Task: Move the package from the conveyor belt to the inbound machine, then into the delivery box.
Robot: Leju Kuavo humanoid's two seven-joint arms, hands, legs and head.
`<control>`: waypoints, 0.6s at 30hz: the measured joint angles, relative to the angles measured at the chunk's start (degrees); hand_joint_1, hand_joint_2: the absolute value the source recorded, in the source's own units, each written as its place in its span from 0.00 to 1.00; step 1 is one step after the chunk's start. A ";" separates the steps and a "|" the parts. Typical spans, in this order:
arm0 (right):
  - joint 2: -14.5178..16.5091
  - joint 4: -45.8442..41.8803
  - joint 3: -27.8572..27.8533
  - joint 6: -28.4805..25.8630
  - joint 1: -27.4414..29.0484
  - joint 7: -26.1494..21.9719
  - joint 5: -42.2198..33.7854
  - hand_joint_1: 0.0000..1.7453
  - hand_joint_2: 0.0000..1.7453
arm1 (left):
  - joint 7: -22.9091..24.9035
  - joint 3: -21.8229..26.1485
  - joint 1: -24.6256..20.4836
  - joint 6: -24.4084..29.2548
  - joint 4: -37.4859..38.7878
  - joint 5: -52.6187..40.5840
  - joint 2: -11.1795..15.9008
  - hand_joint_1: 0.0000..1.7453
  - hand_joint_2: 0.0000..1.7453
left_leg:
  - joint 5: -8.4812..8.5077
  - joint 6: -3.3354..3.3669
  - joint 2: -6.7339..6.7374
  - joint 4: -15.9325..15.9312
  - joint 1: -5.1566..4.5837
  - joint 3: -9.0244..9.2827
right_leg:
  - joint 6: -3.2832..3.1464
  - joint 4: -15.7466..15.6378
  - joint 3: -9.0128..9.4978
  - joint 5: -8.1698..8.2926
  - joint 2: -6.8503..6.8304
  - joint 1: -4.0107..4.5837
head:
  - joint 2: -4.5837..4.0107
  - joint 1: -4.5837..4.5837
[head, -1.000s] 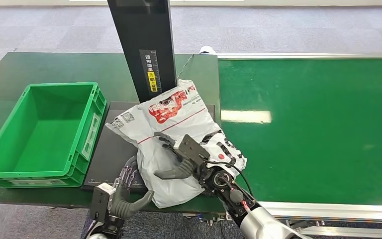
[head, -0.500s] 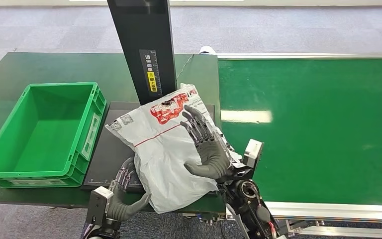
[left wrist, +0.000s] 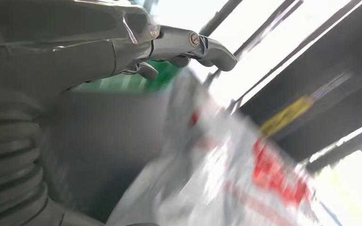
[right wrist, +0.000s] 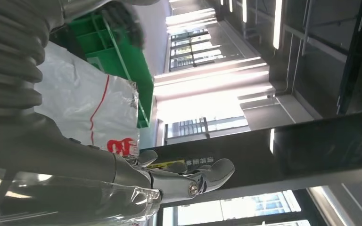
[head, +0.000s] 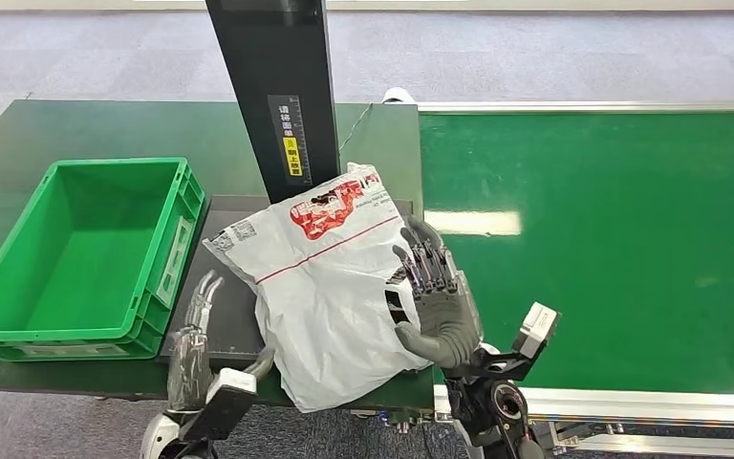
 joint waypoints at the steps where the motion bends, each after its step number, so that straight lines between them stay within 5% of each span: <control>1: 0.24 -0.12 -0.48 0.14 0.42 0.12 0.19 0.00 1.00 | 1.18 -0.62 -0.38 3.20 -1.11 -4.39 -0.06 0.00 1.00 | 0.00 0.00 0.00 0.00 0.00 0.00 | 0.00 0.00 0.00 0.00 0.00 0.00 | 0.00 -0.01; 7: 1.68 -0.29 -2.38 0.75 1.06 1.38 0.94 0.00 1.00 | 10.13 -4.97 -4.20 14.01 -3.32 -23.62 0.14 0.00 1.00 | 0.02 0.00 0.00 0.00 0.00 0.09 | -0.01 0.00 0.08 0.02 0.00 0.00 | 0.00 -0.01; 18: 2.37 0.00 -4.30 0.87 0.71 2.76 -0.27 0.00 1.00 | 15.62 -13.12 -8.72 10.44 0.07 -32.78 0.98 0.00 1.00 | 0.01 0.00 0.01 0.00 -0.01 0.06 | -0.01 0.00 0.05 0.01 0.00 -0.01 | 0.00 -0.01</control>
